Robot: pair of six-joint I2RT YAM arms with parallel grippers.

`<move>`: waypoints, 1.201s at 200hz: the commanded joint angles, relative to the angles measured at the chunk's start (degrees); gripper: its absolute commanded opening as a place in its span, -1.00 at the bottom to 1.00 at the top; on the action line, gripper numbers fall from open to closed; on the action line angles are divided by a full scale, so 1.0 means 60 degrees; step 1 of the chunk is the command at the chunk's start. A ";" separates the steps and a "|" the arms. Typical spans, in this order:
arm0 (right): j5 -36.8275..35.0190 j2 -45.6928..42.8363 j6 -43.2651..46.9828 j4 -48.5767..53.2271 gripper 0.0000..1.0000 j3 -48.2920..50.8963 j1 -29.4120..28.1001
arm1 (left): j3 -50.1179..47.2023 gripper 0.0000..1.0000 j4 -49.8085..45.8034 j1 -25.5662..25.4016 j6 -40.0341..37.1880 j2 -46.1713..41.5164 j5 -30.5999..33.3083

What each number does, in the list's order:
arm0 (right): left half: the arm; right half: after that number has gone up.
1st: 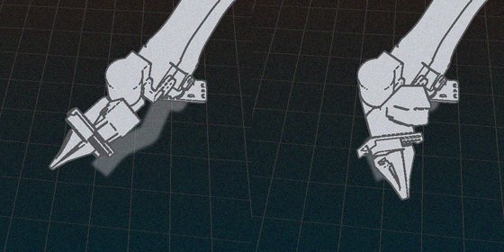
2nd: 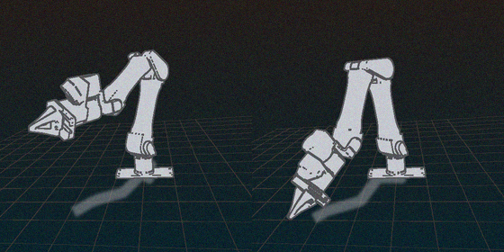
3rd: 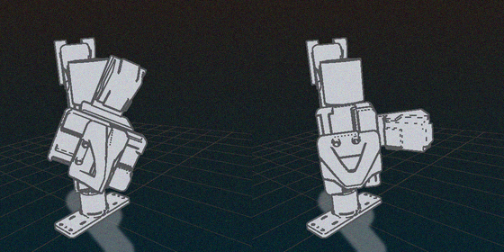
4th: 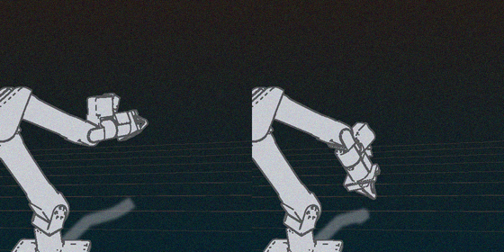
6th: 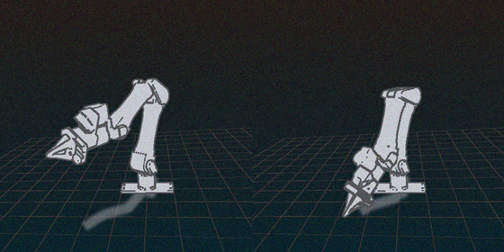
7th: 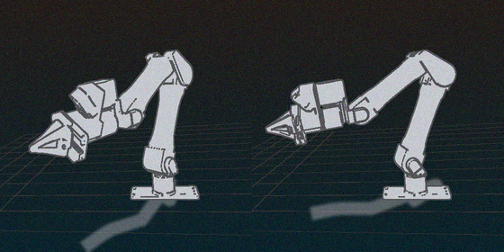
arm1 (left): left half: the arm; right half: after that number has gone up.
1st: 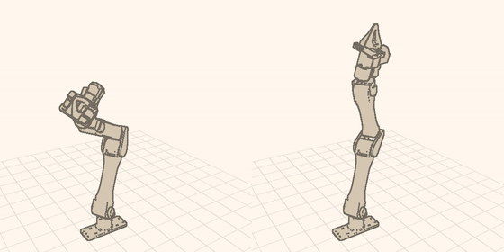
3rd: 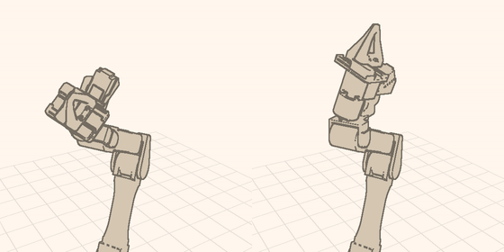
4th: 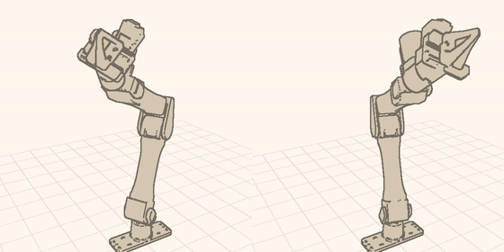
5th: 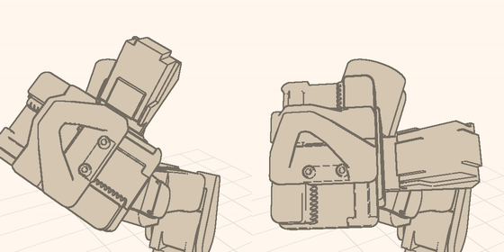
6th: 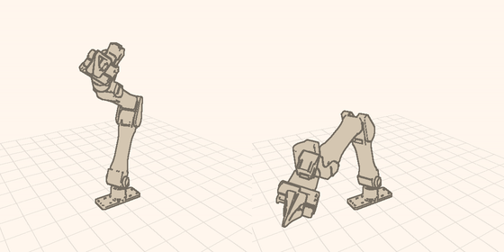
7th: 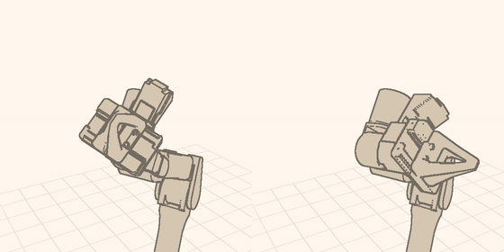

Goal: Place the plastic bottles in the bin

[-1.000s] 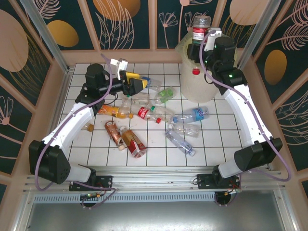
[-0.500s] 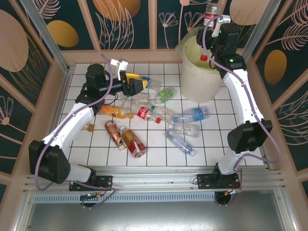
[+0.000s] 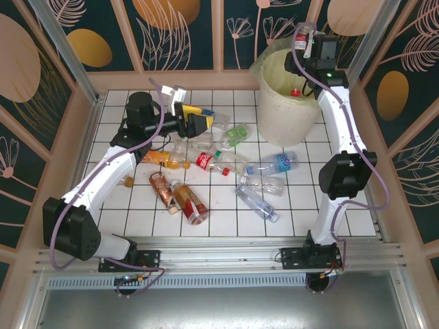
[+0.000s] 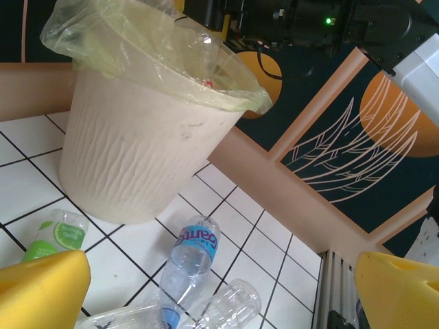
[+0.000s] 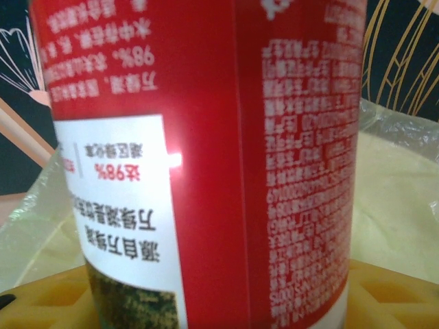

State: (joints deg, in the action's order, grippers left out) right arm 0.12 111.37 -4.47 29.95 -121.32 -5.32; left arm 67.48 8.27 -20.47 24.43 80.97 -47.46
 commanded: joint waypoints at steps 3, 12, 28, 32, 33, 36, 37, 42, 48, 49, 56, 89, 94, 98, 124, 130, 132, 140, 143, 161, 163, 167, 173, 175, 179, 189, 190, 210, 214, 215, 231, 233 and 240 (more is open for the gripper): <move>0.0182 0.0086 -0.0142 0.0857 0.28 -0.0510 0.0119 | 0.0011 0.97 -0.0104 -0.0083 -0.0201 0.0115 0.0055; 0.0214 0.0139 -0.0187 0.0916 0.28 -0.0522 0.0142 | 0.0003 0.97 -0.0117 -0.0113 -0.0195 0.0128 0.0057; 0.0213 0.0307 -0.0243 0.1046 0.28 -0.0615 0.0181 | 0.0003 0.97 -0.0159 -0.0152 -0.0245 0.0152 0.0107; 0.0214 0.0358 -0.0243 0.1107 0.28 -0.0670 0.0184 | 0.0004 0.97 -0.0183 -0.0167 -0.0268 0.0151 0.0121; 0.0207 0.0375 -0.0247 0.1119 0.28 -0.0684 0.0184 | 0.0011 0.97 -0.0188 -0.0172 -0.0273 0.0154 0.0127; 0.0202 0.0424 -0.0243 0.1173 0.28 -0.0728 0.0184 | 0.0017 0.97 -0.0199 -0.0184 -0.0280 0.0157 0.0133; 0.0201 0.0438 -0.0255 0.1188 0.28 -0.0750 0.0199 | 0.0017 0.97 -0.0203 -0.0188 -0.0278 0.0157 0.0140; 0.0193 0.0518 -0.0261 0.1273 0.28 -0.0824 0.0208 | 0.0019 0.97 -0.0221 -0.0201 -0.0291 0.0158 0.0152; 0.0192 0.0599 -0.0265 0.1365 0.28 -0.0905 0.0220 | 0.0025 0.97 -0.0249 -0.0221 -0.0317 0.0176 0.0170; 0.0196 0.0613 -0.0258 0.1380 0.28 -0.0919 0.0217 | 0.0028 0.97 -0.0257 -0.0221 -0.0326 0.0174 0.0173; 0.0213 0.0702 -0.0240 0.1457 0.28 -0.0981 0.0228 | 0.0032 0.97 -0.0286 -0.0253 -0.0343 0.0201 0.0201; 0.0396 0.1072 -0.0146 0.1745 0.28 -0.1219 0.0292 | 0.0061 0.97 -0.0362 -0.0284 -0.0389 0.0329 0.0229; 0.0405 0.1139 -0.0139 0.1855 0.28 -0.1292 0.0312 | 0.0061 0.97 -0.0374 -0.0294 -0.0383 0.0347 0.0227; 0.0416 0.1195 -0.0123 0.1928 0.28 -0.1357 0.0303 | 0.0075 0.97 -0.0380 -0.0302 -0.0393 0.0369 0.0233; 0.0630 0.1496 -0.0053 0.2295 0.28 -0.1631 0.0380 | 0.0076 0.97 -0.0390 -0.0312 -0.0395 0.0418 0.0208; 0.0699 0.1537 -0.0059 0.2330 0.28 -0.1646 0.0392 | 0.0076 0.97 -0.0388 -0.0314 -0.0394 0.0432 0.0197; 0.0716 0.1547 -0.0068 0.2339 0.28 -0.1650 0.0401 | 0.0076 0.97 -0.0384 -0.0318 -0.0387 0.0435 0.0192; 0.0791 0.1586 -0.0090 0.2346 0.28 -0.1636 0.0412 | 0.0089 0.97 -0.0397 -0.0310 -0.0390 0.0458 0.0194; 0.0810 0.1608 -0.0101 0.2346 0.28 -0.1620 0.0418 | 0.0083 0.97 -0.0397 -0.0317 -0.0384 0.0462 0.0191; 0.0913 0.1678 -0.0152 0.2318 0.28 -0.1536 0.0409 | 0.0088 0.97 -0.0397 -0.0324 -0.0382 0.0498 0.0188; 0.0916 0.1692 -0.0153 0.2317 0.28 -0.1523 0.0409 | 0.0083 0.97 -0.0397 -0.0324 -0.0384 0.0506 0.0190; 0.0938 0.1715 -0.0163 0.2312 0.28 -0.1499 0.0412 | 0.0076 0.97 -0.0401 -0.0325 -0.0390 0.0511 0.0186; 0.0954 0.1758 -0.0177 0.2303 0.28 -0.1480 0.0414 | 0.0090 0.97 -0.0397 -0.0325 -0.0394 0.0524 0.0179; 0.0960 0.1767 -0.0178 0.2302 0.28 -0.1476 0.0417 | 0.0091 0.97 -0.0397 -0.0324 -0.0394 0.0524 0.0180; 0.0961 0.1800 -0.0184 0.2310 0.28 -0.1472 0.0405 | 0.0091 0.97 -0.0397 -0.0324 -0.0386 0.0537 0.0179; 0.0961 0.1892 -0.0196 0.2314 0.28 -0.1461 0.0416 | 0.0091 0.97 -0.0405 -0.0331 -0.0391 0.0540 0.0182; 0.0961 0.1897 -0.0202 0.2315 0.28 -0.1461 0.0417 | 0.0091 0.97 -0.0401 -0.0335 -0.0393 0.0546 0.0186; 0.1002 0.2031 -0.0221 0.2317 0.28 -0.1475 0.0432 | 0.0091 0.97 -0.0413 -0.0339 -0.0381 0.0575 0.0187; 0.1005 0.2058 -0.0236 0.2317 0.28 -0.1475 0.0429 | 0.0091 0.97 -0.0412 -0.0340 -0.0391 0.0581 0.0187; 0.1013 0.2068 -0.0236 0.2317 0.28 -0.1475 0.0438 | 0.0091 0.97 -0.0412 -0.0339 -0.0393 0.0582 0.0189; 0.1035 0.2172 -0.0257 0.2332 0.28 -0.1473 0.0451 | 0.0105 0.97 -0.0414 -0.0342 -0.0377 0.0597 0.0179; 0.1042 0.2185 -0.0263 0.2343 0.28 -0.1474 0.0459 | 0.0105 0.97 -0.0412 -0.0339 -0.0368 0.0597 0.0188; 0.1049 0.2230 -0.0265 0.2346 0.28 -0.1475 0.0453 | 0.0105 0.97 -0.0426 -0.0344 -0.0371 0.0597 0.0176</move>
State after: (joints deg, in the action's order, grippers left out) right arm 5.32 123.04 -5.04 42.96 -128.62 -3.03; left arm 67.48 5.76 -22.15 23.51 84.18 -46.02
